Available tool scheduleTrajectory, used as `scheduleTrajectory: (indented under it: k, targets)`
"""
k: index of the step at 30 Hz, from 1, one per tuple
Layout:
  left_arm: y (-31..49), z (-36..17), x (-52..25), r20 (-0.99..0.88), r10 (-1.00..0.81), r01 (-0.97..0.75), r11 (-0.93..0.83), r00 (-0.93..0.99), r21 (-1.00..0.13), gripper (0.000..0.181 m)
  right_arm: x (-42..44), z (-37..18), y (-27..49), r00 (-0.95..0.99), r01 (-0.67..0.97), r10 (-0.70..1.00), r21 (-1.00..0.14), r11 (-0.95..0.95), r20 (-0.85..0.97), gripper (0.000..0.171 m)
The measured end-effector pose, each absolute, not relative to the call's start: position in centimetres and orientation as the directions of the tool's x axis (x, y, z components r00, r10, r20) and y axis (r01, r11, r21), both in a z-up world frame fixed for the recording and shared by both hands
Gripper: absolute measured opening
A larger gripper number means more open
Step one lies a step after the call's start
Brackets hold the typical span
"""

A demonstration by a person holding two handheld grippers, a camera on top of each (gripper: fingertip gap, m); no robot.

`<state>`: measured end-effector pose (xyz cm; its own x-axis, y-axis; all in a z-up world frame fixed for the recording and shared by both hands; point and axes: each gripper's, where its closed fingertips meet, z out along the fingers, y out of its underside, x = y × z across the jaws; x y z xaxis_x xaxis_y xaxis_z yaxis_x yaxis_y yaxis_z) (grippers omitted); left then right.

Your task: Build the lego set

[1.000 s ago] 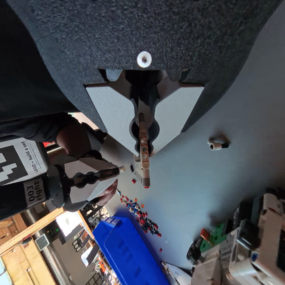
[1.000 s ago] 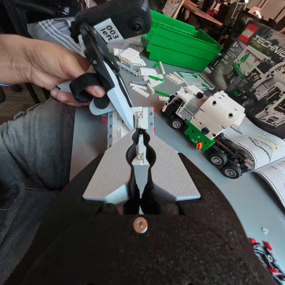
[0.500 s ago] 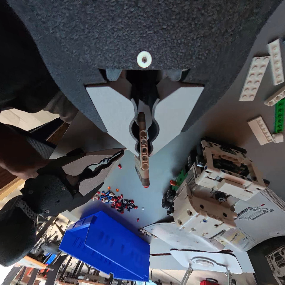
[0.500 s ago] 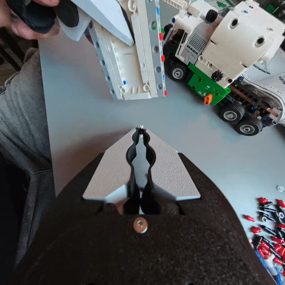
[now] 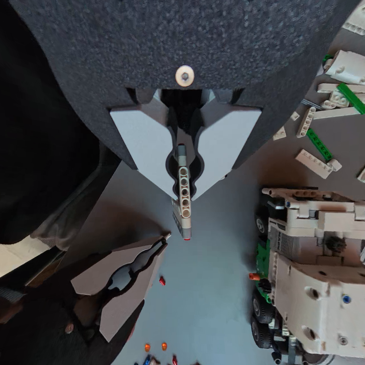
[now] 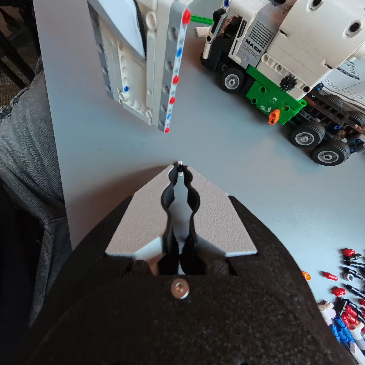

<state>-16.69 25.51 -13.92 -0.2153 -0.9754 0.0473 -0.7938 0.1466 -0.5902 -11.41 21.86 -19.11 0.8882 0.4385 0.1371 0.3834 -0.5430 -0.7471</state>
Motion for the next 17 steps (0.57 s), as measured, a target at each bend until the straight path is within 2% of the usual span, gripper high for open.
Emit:
scheduleTrajectory:
  k: [1,6,17]
  targets:
    - [25.26,-14.24,-16.58,0.027,-0.971,-0.801,0.180,-0.238,-0.571,0.002,-11.39,-19.11,21.89,0.890,0.380,0.437,-0.748,-0.544,0.134,0.004]
    - [24.49,-15.19,-16.11,-0.040,-0.951,-0.804,0.283,-0.308,-0.522,0.002,-11.37,-19.12,21.95,0.893,0.369,0.432,-0.756,-0.540,0.127,0.005]
    - [24.91,-15.22,-15.96,-0.035,-0.955,-0.792,0.265,-0.295,-0.549,0.008,-11.66,-19.23,22.16,0.884,0.385,0.446,-0.761,-0.522,0.141,0.011]
